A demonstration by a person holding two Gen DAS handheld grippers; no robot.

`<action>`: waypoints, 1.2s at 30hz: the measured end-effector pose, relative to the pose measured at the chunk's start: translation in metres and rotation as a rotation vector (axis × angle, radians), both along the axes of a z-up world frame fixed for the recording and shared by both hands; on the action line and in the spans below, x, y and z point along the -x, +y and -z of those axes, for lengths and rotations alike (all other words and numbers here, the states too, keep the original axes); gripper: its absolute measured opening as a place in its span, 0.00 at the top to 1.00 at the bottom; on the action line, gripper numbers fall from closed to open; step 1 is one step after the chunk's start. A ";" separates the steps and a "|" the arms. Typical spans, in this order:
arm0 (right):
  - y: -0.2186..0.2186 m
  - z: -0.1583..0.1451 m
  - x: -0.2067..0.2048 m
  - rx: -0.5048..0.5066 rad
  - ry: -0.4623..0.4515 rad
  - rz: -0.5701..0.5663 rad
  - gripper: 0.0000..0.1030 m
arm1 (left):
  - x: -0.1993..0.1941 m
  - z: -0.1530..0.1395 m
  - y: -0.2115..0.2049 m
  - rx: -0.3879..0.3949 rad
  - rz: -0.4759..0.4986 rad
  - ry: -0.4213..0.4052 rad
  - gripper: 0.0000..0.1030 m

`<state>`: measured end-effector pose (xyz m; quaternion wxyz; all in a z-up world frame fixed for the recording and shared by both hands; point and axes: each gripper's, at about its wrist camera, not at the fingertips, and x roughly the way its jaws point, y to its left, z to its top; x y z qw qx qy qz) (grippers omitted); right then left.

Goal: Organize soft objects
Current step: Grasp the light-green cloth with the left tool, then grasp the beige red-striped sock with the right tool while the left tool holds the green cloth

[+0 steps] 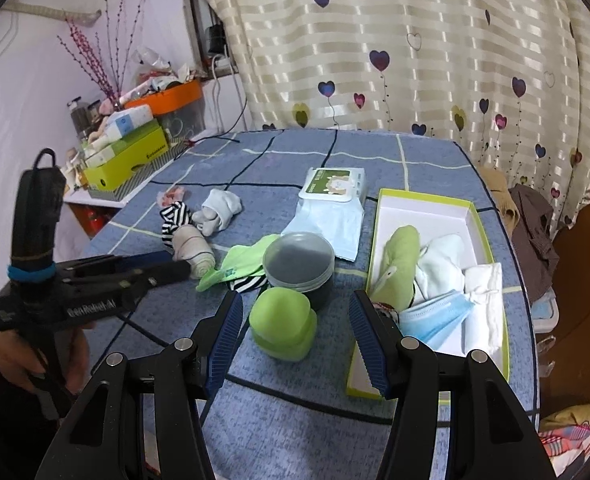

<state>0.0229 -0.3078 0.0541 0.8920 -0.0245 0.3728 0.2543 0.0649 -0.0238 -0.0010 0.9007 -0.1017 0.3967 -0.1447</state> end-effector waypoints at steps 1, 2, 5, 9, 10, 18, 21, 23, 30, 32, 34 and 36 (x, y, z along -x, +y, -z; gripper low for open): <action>0.001 0.002 -0.004 0.002 0.005 0.000 0.46 | -0.006 0.006 -0.002 -0.016 0.001 0.012 0.55; 0.001 0.003 -0.006 0.003 0.009 -0.001 0.46 | -0.010 0.010 -0.002 -0.027 -0.001 0.019 0.55; 0.002 0.009 -0.015 0.004 0.023 -0.005 0.46 | -0.024 0.021 -0.005 -0.051 0.009 0.040 0.55; 0.004 0.016 -0.025 0.009 0.041 -0.008 0.46 | -0.035 0.030 -0.017 -0.105 0.058 0.039 0.55; 0.004 0.017 -0.027 0.009 0.044 -0.007 0.46 | -0.038 0.033 -0.021 -0.120 0.067 0.043 0.55; 0.002 0.022 -0.040 0.004 0.058 -0.004 0.46 | -0.057 0.049 -0.029 -0.144 0.076 0.087 0.55; 0.002 0.023 -0.041 0.000 0.059 -0.005 0.46 | -0.059 0.050 -0.028 -0.125 0.074 0.088 0.55; 0.002 0.023 -0.042 -0.001 0.059 -0.005 0.46 | -0.059 0.050 -0.028 -0.113 0.076 0.081 0.61; 0.003 0.023 -0.042 -0.004 0.062 -0.008 0.46 | -0.060 0.044 -0.019 -0.051 0.056 0.075 0.90; 0.003 0.023 -0.042 -0.008 0.060 -0.009 0.46 | -0.060 0.043 -0.016 -0.036 0.043 0.075 0.92; 0.004 0.022 -0.041 -0.010 0.057 -0.012 0.46 | -0.058 0.038 -0.011 -0.002 0.033 0.065 0.93; 0.005 0.020 -0.040 -0.009 0.053 -0.014 0.46 | -0.055 0.031 -0.005 0.017 0.027 0.045 0.93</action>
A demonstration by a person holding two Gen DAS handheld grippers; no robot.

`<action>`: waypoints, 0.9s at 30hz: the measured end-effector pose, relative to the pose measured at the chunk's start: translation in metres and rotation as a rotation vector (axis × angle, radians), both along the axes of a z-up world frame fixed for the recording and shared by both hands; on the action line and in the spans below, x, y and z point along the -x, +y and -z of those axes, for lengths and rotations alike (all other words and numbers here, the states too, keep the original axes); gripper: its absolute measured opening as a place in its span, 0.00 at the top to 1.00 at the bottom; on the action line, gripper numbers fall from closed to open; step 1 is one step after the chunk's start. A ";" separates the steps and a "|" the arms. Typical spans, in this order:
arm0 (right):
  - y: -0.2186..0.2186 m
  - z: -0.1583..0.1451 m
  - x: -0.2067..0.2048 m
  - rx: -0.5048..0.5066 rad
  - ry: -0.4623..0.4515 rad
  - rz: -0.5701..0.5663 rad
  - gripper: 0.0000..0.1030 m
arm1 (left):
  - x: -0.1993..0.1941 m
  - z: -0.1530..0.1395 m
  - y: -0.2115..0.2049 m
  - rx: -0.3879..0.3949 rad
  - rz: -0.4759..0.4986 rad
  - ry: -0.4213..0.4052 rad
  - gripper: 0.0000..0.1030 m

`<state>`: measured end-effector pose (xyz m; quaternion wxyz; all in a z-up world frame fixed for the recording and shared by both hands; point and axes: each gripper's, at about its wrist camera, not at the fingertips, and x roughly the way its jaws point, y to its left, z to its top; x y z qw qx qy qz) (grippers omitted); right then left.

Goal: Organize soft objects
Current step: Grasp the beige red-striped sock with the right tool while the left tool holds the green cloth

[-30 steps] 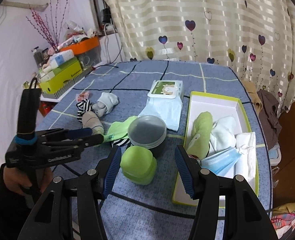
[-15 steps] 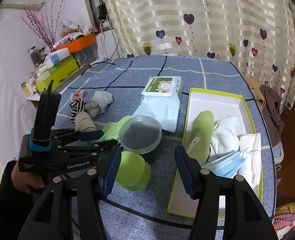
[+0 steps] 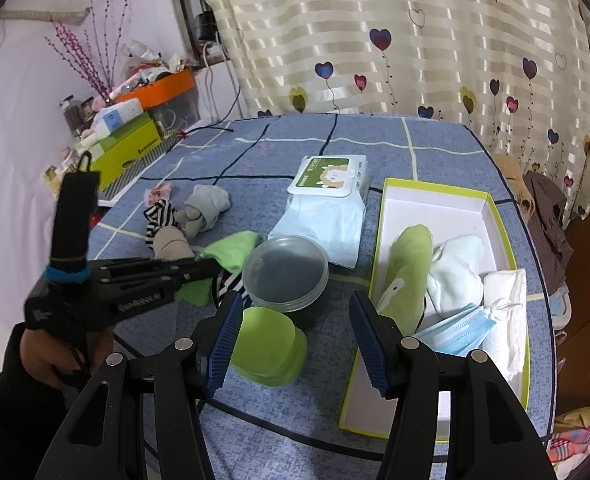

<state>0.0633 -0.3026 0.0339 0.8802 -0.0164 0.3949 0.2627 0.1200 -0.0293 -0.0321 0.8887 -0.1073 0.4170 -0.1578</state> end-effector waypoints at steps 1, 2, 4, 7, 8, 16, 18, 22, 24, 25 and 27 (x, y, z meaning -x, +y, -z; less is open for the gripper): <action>0.001 -0.001 0.001 -0.002 -0.003 0.000 0.46 | 0.002 -0.004 0.002 0.004 -0.006 -0.012 0.93; 0.001 -0.002 0.001 -0.004 -0.004 0.000 0.46 | 0.003 -0.007 0.005 0.008 -0.012 -0.020 0.93; 0.003 -0.003 0.003 -0.004 -0.008 -0.004 0.46 | 0.008 -0.015 0.011 0.026 -0.026 -0.037 0.93; 0.011 -0.007 0.005 -0.004 -0.017 -0.022 0.46 | 0.016 -0.025 0.022 0.042 -0.048 -0.066 0.93; 0.013 -0.008 0.005 -0.003 -0.020 -0.029 0.46 | 0.019 -0.028 0.025 0.045 -0.055 -0.074 0.93; 0.059 -0.008 0.004 0.040 -0.033 -0.122 0.46 | 0.042 -0.040 0.064 0.058 -0.139 -0.109 0.93; 0.075 -0.006 0.001 0.075 -0.028 -0.143 0.46 | 0.046 -0.040 0.072 0.060 -0.157 -0.111 0.93; 0.108 0.004 -0.009 0.163 -0.012 -0.198 0.46 | 0.051 -0.040 0.087 0.073 -0.187 -0.123 0.93; 0.123 0.011 -0.014 0.184 0.004 -0.234 0.46 | 0.053 -0.039 0.094 0.079 -0.202 -0.126 0.93; 0.129 0.014 -0.016 0.194 0.011 -0.244 0.46 | 0.054 -0.038 0.097 0.083 -0.209 -0.125 0.93; 0.144 0.022 -0.021 0.206 0.030 -0.277 0.46 | 0.055 -0.036 0.104 0.088 -0.220 -0.125 0.93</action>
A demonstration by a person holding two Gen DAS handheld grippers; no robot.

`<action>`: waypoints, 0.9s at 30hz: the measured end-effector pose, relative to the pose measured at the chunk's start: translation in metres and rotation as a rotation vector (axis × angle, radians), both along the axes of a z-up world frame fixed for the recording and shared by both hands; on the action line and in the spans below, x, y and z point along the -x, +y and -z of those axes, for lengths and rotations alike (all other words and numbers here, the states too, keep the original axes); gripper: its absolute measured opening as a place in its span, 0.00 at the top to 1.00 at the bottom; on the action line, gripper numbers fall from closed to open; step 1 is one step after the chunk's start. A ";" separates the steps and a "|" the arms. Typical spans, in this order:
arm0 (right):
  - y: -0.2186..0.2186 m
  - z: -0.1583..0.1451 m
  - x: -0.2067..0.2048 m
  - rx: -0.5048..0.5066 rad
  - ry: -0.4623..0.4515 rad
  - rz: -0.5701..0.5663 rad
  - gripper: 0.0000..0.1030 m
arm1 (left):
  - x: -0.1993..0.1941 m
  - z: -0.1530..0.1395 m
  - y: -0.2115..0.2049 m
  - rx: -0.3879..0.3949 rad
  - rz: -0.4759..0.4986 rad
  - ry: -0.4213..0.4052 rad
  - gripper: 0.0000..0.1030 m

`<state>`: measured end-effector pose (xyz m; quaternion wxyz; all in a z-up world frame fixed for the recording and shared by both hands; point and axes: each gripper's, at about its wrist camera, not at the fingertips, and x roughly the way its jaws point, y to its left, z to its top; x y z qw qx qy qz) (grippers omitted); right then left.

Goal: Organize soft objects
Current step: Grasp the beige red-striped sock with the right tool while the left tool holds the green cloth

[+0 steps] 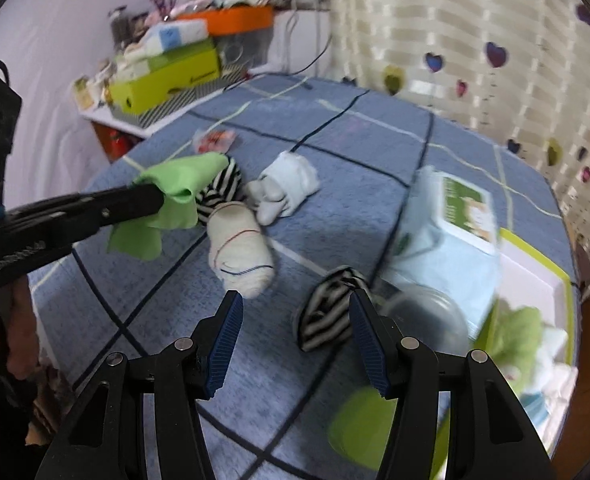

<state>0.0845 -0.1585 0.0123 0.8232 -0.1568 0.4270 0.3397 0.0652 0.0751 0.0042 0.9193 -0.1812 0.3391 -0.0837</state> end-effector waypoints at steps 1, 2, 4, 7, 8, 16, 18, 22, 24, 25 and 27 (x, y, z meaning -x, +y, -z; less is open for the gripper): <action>0.006 0.003 -0.002 -0.001 0.016 -0.018 0.46 | 0.000 0.001 0.004 0.005 -0.006 0.001 0.93; 0.011 0.006 -0.003 0.002 0.026 -0.030 0.46 | 0.001 0.002 0.007 0.008 -0.010 0.002 0.93; 0.023 0.012 -0.006 0.016 0.037 -0.053 0.46 | 0.002 0.005 0.013 0.013 -0.019 0.005 0.93; 0.040 0.018 -0.011 0.028 0.052 -0.084 0.46 | 0.003 0.007 0.019 0.020 -0.030 0.006 0.93; 0.044 0.019 -0.012 0.032 0.053 -0.088 0.46 | 0.004 0.008 0.022 0.022 -0.034 0.006 0.93; 0.072 0.034 -0.026 0.074 0.097 -0.140 0.46 | 0.005 0.014 0.037 0.043 -0.058 0.009 0.93; 0.079 0.038 -0.028 0.086 0.099 -0.140 0.46 | 0.006 0.015 0.039 0.046 -0.060 0.011 0.93; 0.087 0.045 -0.029 0.117 0.079 -0.140 0.52 | 0.006 0.015 0.041 0.049 -0.060 0.010 0.93; 0.084 0.044 -0.030 0.100 0.082 -0.127 0.55 | 0.007 0.015 0.041 0.049 -0.061 0.010 0.93; 0.082 0.042 -0.029 0.093 0.076 -0.121 0.55 | 0.007 0.014 0.041 0.048 -0.061 0.008 0.93; 0.079 0.036 -0.026 0.078 0.066 -0.113 0.55 | 0.008 0.013 0.042 0.045 -0.062 0.003 0.93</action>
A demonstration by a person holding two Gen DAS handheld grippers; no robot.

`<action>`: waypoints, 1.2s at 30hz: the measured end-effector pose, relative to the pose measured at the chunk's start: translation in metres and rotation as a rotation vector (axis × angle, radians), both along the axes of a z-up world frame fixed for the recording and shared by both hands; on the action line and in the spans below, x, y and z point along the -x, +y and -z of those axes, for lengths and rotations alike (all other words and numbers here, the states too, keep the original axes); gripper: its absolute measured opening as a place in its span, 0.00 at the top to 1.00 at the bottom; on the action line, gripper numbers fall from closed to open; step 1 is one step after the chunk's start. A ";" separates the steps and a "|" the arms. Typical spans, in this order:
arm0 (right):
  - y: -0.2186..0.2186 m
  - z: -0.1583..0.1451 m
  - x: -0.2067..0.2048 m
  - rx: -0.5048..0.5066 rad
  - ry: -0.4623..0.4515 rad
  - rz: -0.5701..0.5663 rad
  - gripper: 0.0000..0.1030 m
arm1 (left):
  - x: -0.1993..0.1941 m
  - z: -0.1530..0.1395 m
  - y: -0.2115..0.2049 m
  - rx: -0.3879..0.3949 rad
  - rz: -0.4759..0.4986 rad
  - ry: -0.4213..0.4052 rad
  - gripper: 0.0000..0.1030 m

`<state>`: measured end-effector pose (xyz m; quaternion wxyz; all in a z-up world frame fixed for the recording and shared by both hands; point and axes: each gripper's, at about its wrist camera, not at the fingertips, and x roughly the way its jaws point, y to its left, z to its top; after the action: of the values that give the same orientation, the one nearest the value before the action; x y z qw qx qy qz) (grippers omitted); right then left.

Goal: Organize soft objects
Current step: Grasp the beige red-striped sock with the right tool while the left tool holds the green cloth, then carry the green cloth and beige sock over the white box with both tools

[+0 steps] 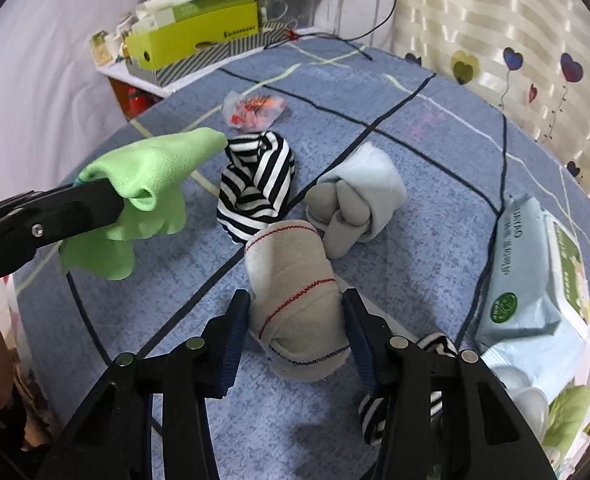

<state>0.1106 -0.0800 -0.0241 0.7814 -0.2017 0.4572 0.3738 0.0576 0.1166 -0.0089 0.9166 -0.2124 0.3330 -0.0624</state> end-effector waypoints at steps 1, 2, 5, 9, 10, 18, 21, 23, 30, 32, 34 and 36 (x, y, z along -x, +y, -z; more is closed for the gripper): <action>-0.004 -0.005 0.002 -0.019 -0.005 0.005 0.55 | 0.001 -0.001 0.000 -0.001 -0.001 -0.002 0.93; -0.006 -0.009 0.004 -0.031 -0.011 0.009 0.55 | 0.001 -0.003 0.000 -0.003 -0.003 -0.004 0.93; -0.017 -0.023 0.011 -0.075 -0.033 0.031 0.55 | 0.004 -0.008 -0.005 -0.014 -0.010 -0.008 0.93; -0.034 -0.039 0.023 -0.127 -0.052 0.061 0.55 | 0.008 -0.017 -0.015 -0.034 -0.011 -0.021 0.93; -0.039 -0.043 0.027 -0.139 -0.057 0.065 0.55 | 0.009 -0.019 -0.017 -0.041 -0.011 -0.023 0.93; -0.069 -0.065 0.045 -0.199 -0.092 0.100 0.55 | 0.015 -0.035 -0.037 -0.082 -0.012 -0.039 0.93; -0.079 -0.074 0.052 -0.216 -0.111 0.107 0.55 | 0.016 -0.039 -0.046 -0.095 -0.011 -0.037 0.93; -0.085 -0.080 0.056 -0.227 -0.125 0.114 0.55 | 0.017 -0.040 -0.050 -0.102 -0.006 -0.036 0.93; -0.106 -0.091 0.066 -0.255 -0.151 0.143 0.55 | 0.021 -0.050 -0.067 -0.130 0.010 -0.050 0.93; -0.112 -0.093 0.068 -0.266 -0.158 0.150 0.55 | 0.022 -0.052 -0.071 -0.135 0.016 -0.054 0.93; -0.118 -0.096 0.071 -0.272 -0.166 0.158 0.55 | 0.023 -0.055 -0.076 -0.140 0.022 -0.059 0.93; -0.124 -0.098 0.071 -0.278 -0.170 0.165 0.55 | 0.023 -0.057 -0.081 -0.144 0.029 -0.061 0.93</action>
<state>0.0392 -0.2037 0.0738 0.8655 -0.0846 0.3486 0.3497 0.0345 0.0358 0.0482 0.9383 -0.1390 0.3114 -0.0578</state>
